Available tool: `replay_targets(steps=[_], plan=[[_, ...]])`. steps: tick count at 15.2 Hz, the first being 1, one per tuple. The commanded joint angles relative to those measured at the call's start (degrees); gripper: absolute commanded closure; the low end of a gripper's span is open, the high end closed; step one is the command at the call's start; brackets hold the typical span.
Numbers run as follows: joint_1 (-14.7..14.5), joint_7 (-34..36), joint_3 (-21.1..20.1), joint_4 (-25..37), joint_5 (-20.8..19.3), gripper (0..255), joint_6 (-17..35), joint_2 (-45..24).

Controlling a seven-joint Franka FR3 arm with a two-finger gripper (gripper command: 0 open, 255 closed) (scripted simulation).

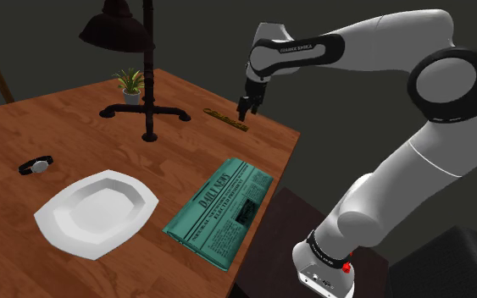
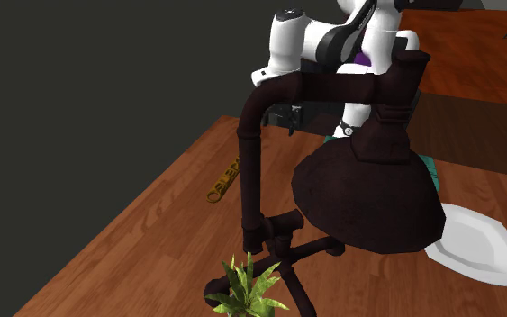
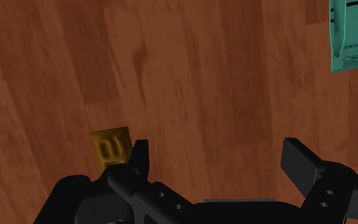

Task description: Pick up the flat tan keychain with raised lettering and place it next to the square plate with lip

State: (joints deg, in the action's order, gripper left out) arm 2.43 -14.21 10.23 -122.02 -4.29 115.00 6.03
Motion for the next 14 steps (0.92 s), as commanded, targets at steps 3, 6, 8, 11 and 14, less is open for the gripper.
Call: replay_targets(steps=[3,6,8,11,14], plan=[[0.84,-4.00,1.28,7.13,2.36,0,2.27,-9.06],[1.81,-6.75,1.64,13.26,4.42,0,3.03,-15.82],[2.62,-8.46,1.68,17.81,5.80,0,3.11,-20.41],[4.06,-10.73,1.42,25.45,7.76,0,2.58,-27.45],[5.73,-12.59,0.91,34.31,9.46,0,1.18,-34.84]])
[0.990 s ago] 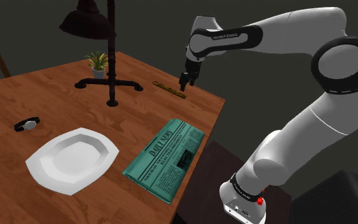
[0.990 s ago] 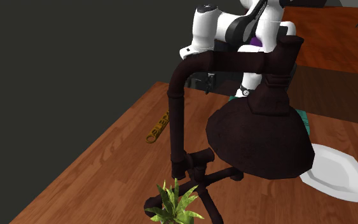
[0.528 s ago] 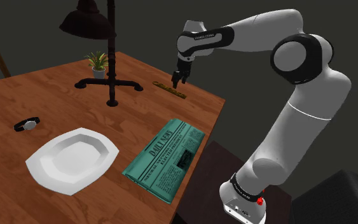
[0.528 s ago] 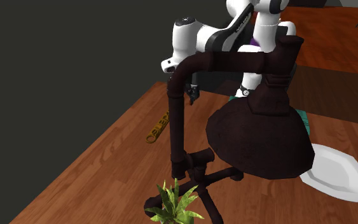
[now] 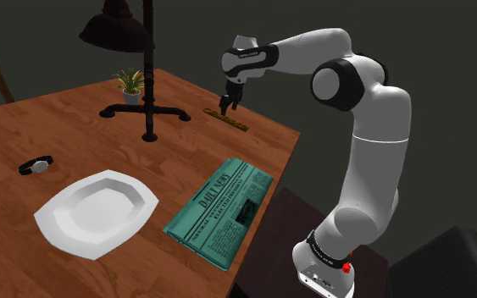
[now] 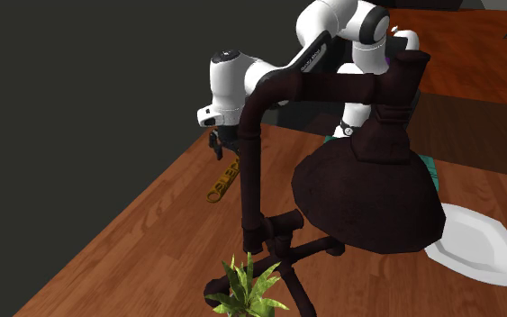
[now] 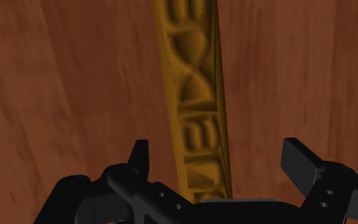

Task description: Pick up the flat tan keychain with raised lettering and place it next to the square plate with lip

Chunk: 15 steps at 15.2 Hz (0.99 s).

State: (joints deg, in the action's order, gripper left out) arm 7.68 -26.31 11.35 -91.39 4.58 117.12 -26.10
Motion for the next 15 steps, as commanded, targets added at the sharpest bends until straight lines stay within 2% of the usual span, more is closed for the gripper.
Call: replay_targets(steps=[1,8,15], plan=[[0.52,-0.49,-0.25,3.73,0.57,0,-0.95,-2.74],[0.67,-0.81,-0.54,1.28,1.07,0,3.74,-5.02],[0.67,-0.81,-0.55,1.28,1.07,0,3.74,-5.02]])
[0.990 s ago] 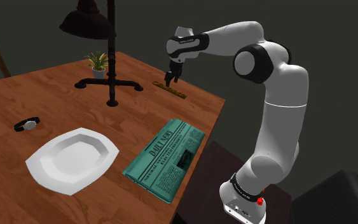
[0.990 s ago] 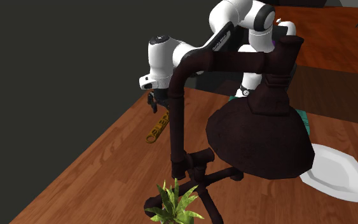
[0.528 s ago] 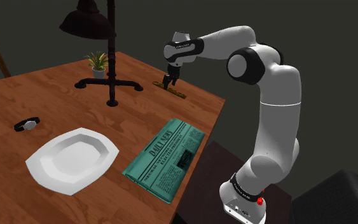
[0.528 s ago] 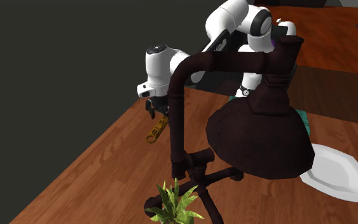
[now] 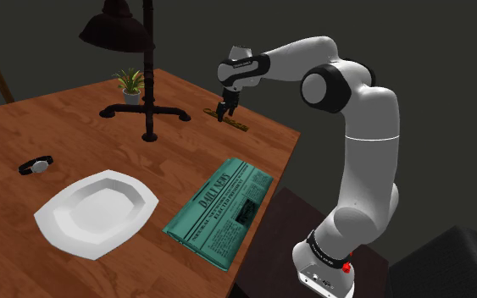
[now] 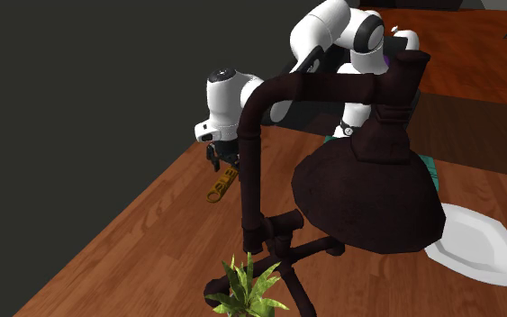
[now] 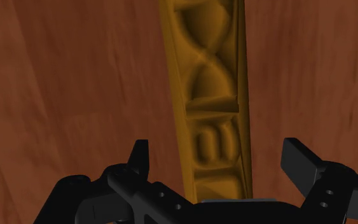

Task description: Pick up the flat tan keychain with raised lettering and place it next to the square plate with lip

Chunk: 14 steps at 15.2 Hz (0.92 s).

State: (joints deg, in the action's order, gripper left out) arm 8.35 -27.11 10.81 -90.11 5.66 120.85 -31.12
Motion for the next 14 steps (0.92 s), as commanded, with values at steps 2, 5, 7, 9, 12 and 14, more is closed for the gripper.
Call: replay_targets(steps=[2,5,7,9,12,14], plan=[[0.00,0.00,0.00,0.00,0.00,255,0.00,0.00],[0.01,-0.02,0.01,-0.10,0.00,255,0.05,0.05],[-0.06,0.02,0.00,-0.44,-0.02,255,0.28,0.17],[-0.05,0.00,0.01,-0.55,-0.03,255,0.30,0.25],[-0.02,0.04,0.04,0.27,-0.07,255,-0.59,0.33],[-0.06,0.12,0.12,0.85,-0.21,255,-1.81,0.97]])
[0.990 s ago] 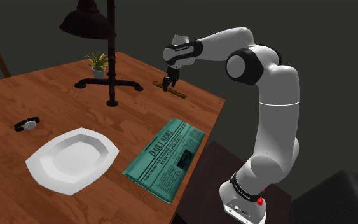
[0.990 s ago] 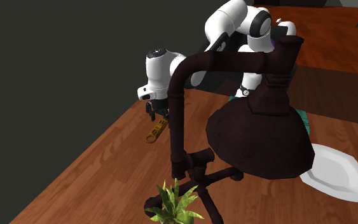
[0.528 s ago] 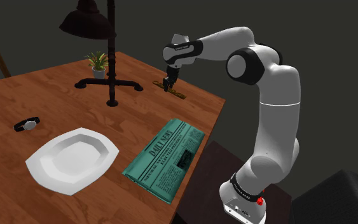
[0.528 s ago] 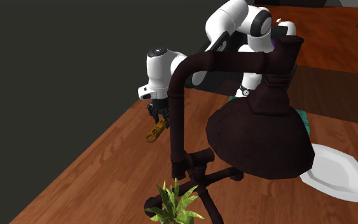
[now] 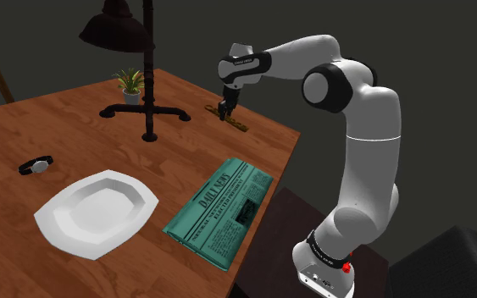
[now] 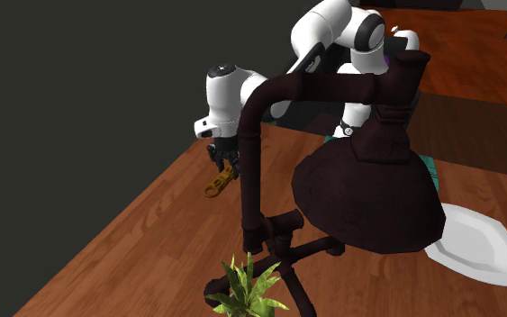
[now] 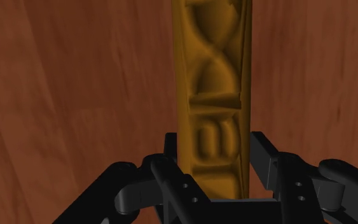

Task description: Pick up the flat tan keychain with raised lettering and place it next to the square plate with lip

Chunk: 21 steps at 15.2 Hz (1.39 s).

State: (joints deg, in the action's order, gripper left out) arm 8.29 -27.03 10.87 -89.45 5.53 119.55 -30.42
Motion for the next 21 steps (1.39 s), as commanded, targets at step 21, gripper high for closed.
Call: replay_targets(steps=[21], plan=[[-5.25,6.45,-0.49,-9.35,-3.18,255,-4.84,14.39]])
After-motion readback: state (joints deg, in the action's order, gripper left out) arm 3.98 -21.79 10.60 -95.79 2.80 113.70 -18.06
